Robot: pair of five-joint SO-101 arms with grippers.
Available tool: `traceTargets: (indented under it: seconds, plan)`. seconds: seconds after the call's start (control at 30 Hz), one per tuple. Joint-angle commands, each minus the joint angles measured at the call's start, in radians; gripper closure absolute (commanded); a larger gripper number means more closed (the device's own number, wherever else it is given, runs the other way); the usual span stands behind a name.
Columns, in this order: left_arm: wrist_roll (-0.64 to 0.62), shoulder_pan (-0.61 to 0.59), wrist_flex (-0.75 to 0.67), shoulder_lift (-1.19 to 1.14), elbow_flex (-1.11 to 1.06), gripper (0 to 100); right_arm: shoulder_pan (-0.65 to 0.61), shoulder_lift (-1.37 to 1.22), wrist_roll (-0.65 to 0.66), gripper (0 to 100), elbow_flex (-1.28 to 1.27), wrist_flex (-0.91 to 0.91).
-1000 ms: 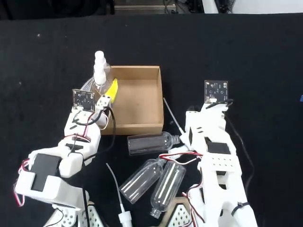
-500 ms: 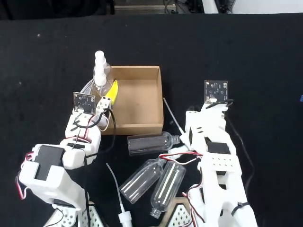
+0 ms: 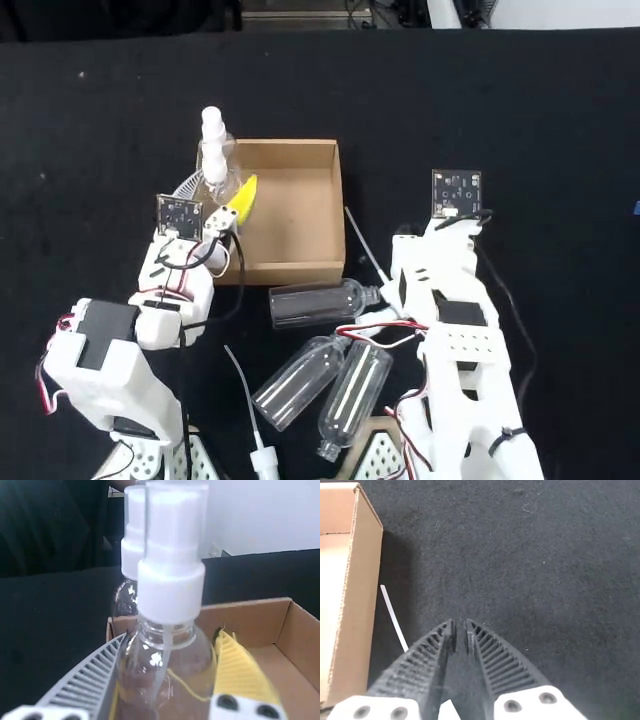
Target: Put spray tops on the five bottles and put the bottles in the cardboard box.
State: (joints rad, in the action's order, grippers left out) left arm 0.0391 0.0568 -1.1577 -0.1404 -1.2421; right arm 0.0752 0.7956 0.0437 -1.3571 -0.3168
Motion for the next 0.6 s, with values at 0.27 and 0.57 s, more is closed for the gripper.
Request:
traceTargets:
  seconds: [0.27, 0.57]
  plan:
    - [0.005, -0.013, -0.025, 0.011, 0.012, 69, 0.009, 0.015, 0.005, 98.3, 0.013, 0.025]
    - [0.006, -0.004, 0.201, 0.35, -0.059, 74, 0.009, 0.015, 0.005, 98.3, 0.013, 0.025]
